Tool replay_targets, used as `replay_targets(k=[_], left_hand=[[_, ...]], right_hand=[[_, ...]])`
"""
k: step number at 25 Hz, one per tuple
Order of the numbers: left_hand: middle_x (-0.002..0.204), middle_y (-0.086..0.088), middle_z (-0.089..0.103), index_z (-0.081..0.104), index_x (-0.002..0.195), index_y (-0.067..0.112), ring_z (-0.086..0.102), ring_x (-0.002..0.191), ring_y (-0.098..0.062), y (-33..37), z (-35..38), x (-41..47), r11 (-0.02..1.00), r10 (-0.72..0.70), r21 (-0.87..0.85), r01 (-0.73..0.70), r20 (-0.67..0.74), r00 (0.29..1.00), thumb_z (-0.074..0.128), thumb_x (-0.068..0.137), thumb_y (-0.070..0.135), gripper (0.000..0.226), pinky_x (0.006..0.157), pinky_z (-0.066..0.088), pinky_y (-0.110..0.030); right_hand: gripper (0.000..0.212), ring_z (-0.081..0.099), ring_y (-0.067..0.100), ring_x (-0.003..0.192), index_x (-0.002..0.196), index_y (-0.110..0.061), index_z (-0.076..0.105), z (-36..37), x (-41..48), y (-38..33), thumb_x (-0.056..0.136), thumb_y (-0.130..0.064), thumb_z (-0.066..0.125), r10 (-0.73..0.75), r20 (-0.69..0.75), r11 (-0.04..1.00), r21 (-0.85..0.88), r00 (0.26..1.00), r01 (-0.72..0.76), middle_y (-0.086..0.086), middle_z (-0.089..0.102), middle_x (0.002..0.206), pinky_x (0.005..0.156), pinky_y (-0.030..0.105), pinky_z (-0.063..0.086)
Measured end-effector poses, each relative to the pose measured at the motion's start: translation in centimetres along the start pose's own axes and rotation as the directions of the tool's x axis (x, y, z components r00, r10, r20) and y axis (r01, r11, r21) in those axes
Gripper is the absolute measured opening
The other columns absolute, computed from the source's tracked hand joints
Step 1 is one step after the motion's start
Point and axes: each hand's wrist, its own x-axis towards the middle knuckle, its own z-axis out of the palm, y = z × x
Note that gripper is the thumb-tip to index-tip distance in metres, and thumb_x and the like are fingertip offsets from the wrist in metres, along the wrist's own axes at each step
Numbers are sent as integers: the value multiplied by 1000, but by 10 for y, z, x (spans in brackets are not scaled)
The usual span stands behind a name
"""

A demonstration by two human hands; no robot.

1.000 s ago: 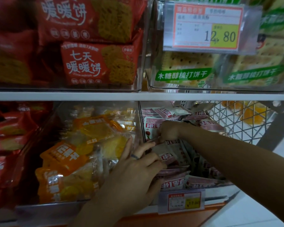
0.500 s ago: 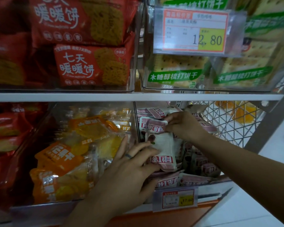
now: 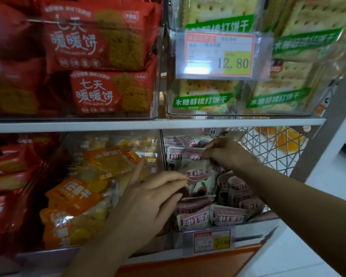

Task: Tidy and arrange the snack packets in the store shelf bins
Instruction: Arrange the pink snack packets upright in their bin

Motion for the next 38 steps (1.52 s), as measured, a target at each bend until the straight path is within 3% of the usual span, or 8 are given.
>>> replay_targets(k=[7, 10, 13, 16, 20, 27, 34, 38], left_hand=[[81, 18, 59, 66, 86, 23, 52, 79, 5, 9, 6, 19, 995, -61, -76, 64, 43, 997, 71, 78, 12, 15, 98, 42, -29], [84, 27, 50, 64, 102, 25, 47, 79, 10, 13, -7, 28, 980, -169, -91, 176, 79, 982, 64, 82, 7, 27, 74, 41, -7], [104, 13, 66, 61, 120, 28, 56, 96, 1, 13, -8, 39, 979, -187, -48, 199, 191, 964, 57, 89, 8, 37, 84, 34, -4], [100, 6, 68, 57, 120, 33, 58, 98, -7, 16, 6, 53, 980, -192, 119, 158, 387, 902, 53, 89, 2, 44, 113, 20, -25], [104, 8, 65, 57, 116, 39, 50, 110, -10, 13, 13, 50, 960, -233, 252, 119, 489, 841, 55, 86, 3, 47, 115, -7, -39], [142, 19, 36, 59, 119, 39, 13, 140, -8, 15, 6, 36, 942, -287, 290, 169, 437, 853, 41, 96, 36, 29, 110, -10, -52], [97, 18, 64, 72, 86, 35, 49, 124, -16, 11, 14, 17, 929, -250, 356, 100, 405, 879, 44, 79, 42, 29, 100, 24, -66], [119, 10, 50, 69, 102, 40, 23, 137, -25, 12, 13, 11, 936, -276, 322, 140, 428, 860, 26, 83, 50, 48, 103, 13, -68]], right_hand=[[17, 49, -2, 44, 66, -19, 65, -10, -3, 0, 82, -13, 69, -112, 165, 972, -186, 980, 143, -7, 59, 56, 51, 14, 40], [17, 55, -9, 55, 70, -23, 62, -10, -10, 6, 85, -16, 67, -226, 195, 937, -225, 954, 267, -9, 65, 68, 56, 8, 40], [6, 59, -5, 61, 79, -16, 65, -9, -15, 11, 85, -16, 66, -311, 210, 901, -246, 927, 359, -11, 65, 70, 65, 11, 39], [5, 59, -3, 63, 80, -18, 65, -11, -18, 15, 85, -16, 67, -351, 214, 882, -252, 912, 398, -13, 64, 70, 61, 13, 43], [10, 59, -7, 70, 94, -14, 71, -18, -23, 12, 85, -18, 66, -351, 320, 834, -320, 880, 449, -10, 67, 80, 63, 6, 42], [16, 58, 8, 78, 97, -19, 69, -26, -31, 12, 83, -12, 64, -359, 370, 632, -579, 857, 515, -4, 69, 95, 67, 20, 40], [12, 60, 9, 77, 93, -20, 70, -50, -48, -12, 84, -14, 65, -561, 70, 692, -507, 825, 513, -9, 66, 83, 68, 26, 44], [11, 63, 11, 74, 88, -19, 72, -32, -53, -10, 78, -14, 69, -763, -39, 547, -569, 645, 614, -9, 70, 80, 68, 26, 48]])
